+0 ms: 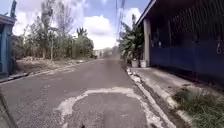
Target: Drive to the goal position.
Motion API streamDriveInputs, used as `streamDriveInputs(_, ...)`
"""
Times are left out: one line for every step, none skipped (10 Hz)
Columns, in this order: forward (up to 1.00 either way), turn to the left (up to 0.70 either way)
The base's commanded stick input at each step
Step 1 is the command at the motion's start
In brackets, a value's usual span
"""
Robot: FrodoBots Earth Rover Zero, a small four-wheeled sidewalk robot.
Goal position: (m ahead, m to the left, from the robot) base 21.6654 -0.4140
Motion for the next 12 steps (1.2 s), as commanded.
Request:
streamDriveInputs(0.7, 0.0)
streamDriveInputs(0.7, 0.0)
streamDriveInputs(0.7, 0.0)
streamDriveInputs(0.7, 0.0)
streamDriveInputs(0.7, 0.0)
streamDriveInputs(0.7, 0.0)
streamDriveInputs(0.7, 0.0)
streamDriveInputs(0.7, 0.0)
streamDriveInputs(0.7, 0.0)
streamDriveInputs(0.7, 0.0)
streamDriveInputs(0.7, 0.0)
streamDriveInputs(0.7, 0.0)
